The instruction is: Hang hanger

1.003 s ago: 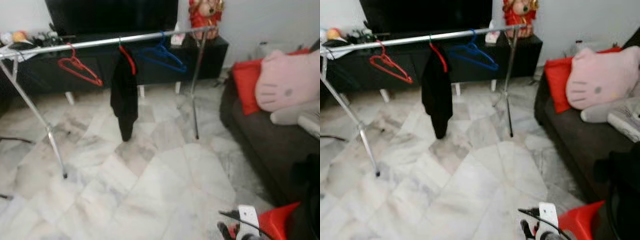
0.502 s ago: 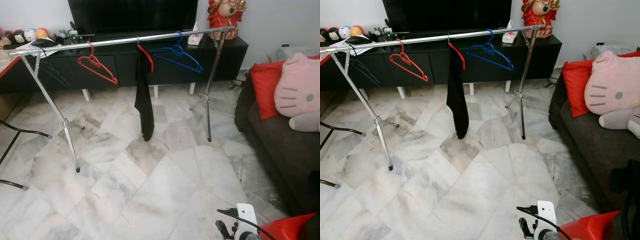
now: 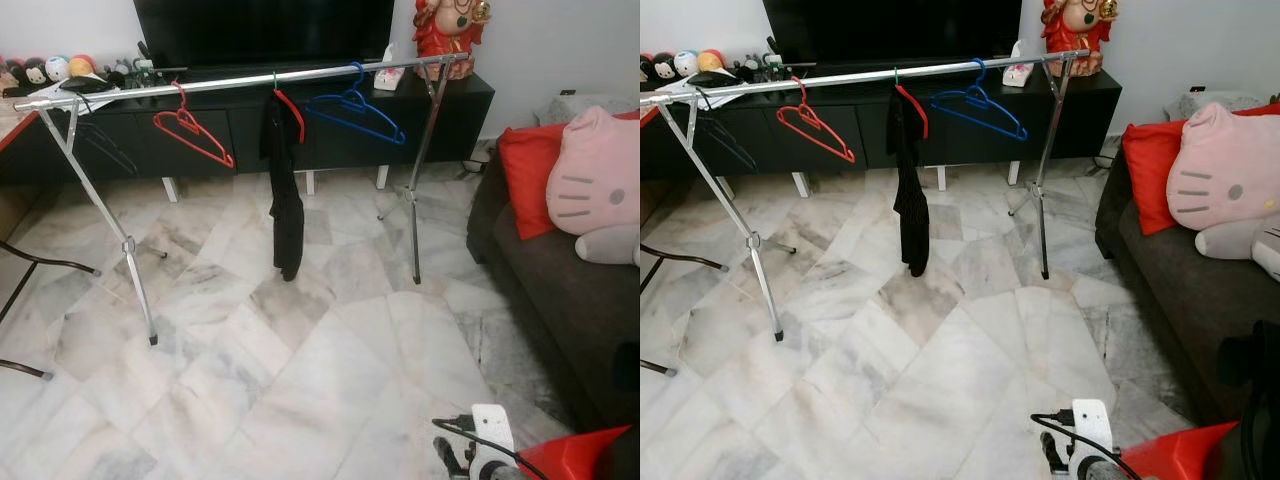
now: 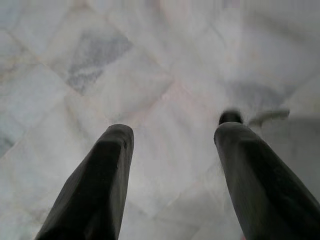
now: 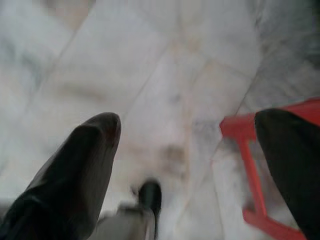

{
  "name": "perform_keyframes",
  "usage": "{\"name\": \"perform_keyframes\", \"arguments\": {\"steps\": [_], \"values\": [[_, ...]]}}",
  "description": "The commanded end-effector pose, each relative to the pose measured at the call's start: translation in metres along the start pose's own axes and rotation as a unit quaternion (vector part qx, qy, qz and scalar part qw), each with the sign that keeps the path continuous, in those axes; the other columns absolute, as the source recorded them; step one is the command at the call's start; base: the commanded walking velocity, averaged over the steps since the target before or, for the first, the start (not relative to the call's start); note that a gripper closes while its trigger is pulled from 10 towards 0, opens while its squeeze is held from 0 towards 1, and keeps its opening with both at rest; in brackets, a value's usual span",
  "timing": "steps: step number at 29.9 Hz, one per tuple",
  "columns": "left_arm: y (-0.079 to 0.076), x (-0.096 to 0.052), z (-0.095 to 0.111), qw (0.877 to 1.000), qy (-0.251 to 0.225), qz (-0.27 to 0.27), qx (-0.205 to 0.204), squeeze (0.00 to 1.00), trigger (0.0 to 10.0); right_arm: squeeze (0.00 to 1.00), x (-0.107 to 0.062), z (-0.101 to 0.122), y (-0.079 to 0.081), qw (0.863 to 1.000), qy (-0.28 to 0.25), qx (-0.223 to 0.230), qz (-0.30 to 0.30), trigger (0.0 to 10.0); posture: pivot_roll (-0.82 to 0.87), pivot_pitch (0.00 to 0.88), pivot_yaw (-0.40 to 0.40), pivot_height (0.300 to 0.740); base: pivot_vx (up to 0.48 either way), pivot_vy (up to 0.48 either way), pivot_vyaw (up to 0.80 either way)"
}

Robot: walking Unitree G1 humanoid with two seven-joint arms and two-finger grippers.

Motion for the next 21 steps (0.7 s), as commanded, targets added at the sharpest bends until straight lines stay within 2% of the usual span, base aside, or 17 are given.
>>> {"name": "perform_keyframes", "arguments": {"steps": [1,2,4,5,6,7,8,11,13,14,15,16,18,20,21], "values": [[0.003,-0.001,0.006,0.999,-0.031,0.011,-0.015,0.0,10.0,0.0,-0.002,0.01,0.0,0.999,-0.049,0.022,0.006,10.0,-0.06,0.0,0.002,0.74,0.0,0.0,0.0],[0.004,-0.002,0.01,0.999,-0.044,0.01,-0.013,0.0,10.0,0.0,-0.004,0.015,0.0,0.997,-0.072,0.024,0.014,10.0,-0.06,0.0,0.002,0.74,0.0,0.0,0.0],[0.004,-0.002,0.01,0.999,-0.044,0.01,-0.013,0.0,10.0,0.0,-0.004,0.015,0.0,0.997,-0.072,0.024,0.014,10.0,-0.06,0.0,0.002,0.74,0.0,0.0,0.0],[0.012,0.012,0.078,0.99,-0.141,0.022,0.004,0.0,10.0,0.0,-0.005,0.027,0.001,0.994,-0.102,0.027,0.025,10.0,-0.06,0.0,0.009,0.74,0.0,0.0,0.0],[0.018,0.013,0.137,0.973,-0.229,0.032,0.015,0.0,10.0,0.0,-0.007,0.038,0.001,0.99,-0.131,0.029,0.033,10.0,-0.06,0.0,0.013,0.74,0.0,0.0,0.0],[0.022,0.005,0.181,0.953,-0.3,0.04,0.029,0.0,10.0,0.0,-0.009,0.054,0.005,0.984,-0.166,0.039,0.047,10.0,-0.06,0.0,0.015,0.74,0.0,0.0,0.0],[0.023,-0.004,0.208,0.936,-0.347,0.044,0.045,0.0,10.0,0.0,-0.011,0.067,0.009,0.978,-0.196,0.044,0.059,10.0,-0.06,0.0,0.015,0.74,0.0,0.0,0.0],[0.02,-0.025,0.233,0.907,-0.414,0.041,0.073,0.0,10.0,0.0,-0.022,0.088,0.02,0.961,-0.259,0.041,0.088,10.0,-0.06,0.0,0.011,0.74,0.0,0.0,0.0],[0.02,-0.033,0.241,0.895,-0.437,0.044,0.08,0.0,10.0,0.0,-0.026,0.092,0.023,0.957,-0.275,0.035,0.091,10.0,-0.06,0.0,0.011,0.74,0.0,0.0,0.0],[0.017,-0.041,0.248,0.885,-0.456,0.041,0.085,0.0,10.0,0.0,-0.029,0.093,0.023,0.954,-0.284,0.035,0.09,10.0,-0.05,0.0,0.011,0.74,0.0,0.0,0.0],[0.011,-0.054,0.258,0.869,-0.485,0.032,0.091,0.0,10.0,0.0,-0.037,0.096,0.022,0.948,-0.304,0.028,0.087,10.0,-0.05,0.0,0.014,0.74,0.0,0.0,0.0],[0.011,-0.054,0.258,0.869,-0.485,0.032,0.091,0.0,10.0,0.0,-0.037,0.096,0.022,0.948,-0.304,0.028,0.087,10.0,-0.05,0.0,0.014,0.74,0.0,0.0,0.0],[-0.001,-0.08,0.271,0.848,-0.521,0.019,0.097,0.0,10.0,0.0,-0.056,0.105,0.02,0.933,-0.35,0.016,0.08,10.0,-0.05,0.0,0.024,0.74,0.0,0.0,0.0],[-0.001,-0.08,0.271,0.848,-0.521,0.019,0.097,0.0,10.0,0.0,-0.056,0.105,0.02,0.933,-0.35,0.016,0.08,10.0,-0.05,0.0,0.024,0.74,0.0,0.0,0.0],[-0.006,-0.096,0.27,0.84,-0.532,0.015,0.107,0.0,10.0,0.0,-0.073,0.11,0.02,0.924,-0.375,0.014,0.08,10.0,-0.06,0.0,0.032,0.74,0.0,0.0,0.0]]}}
Point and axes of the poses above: a point about 5 cm out from each wrist's last joint towards the gripper, its own x axis pointing out of the wrist towards the gripper, its own z axis along the axis of the wrist's last joint, y = z × x, the point moved 4 cm from there along x, pointing out of the wrist towards the gripper, and after that the axes turned 15 degrees about x, right-handed, at the moved point
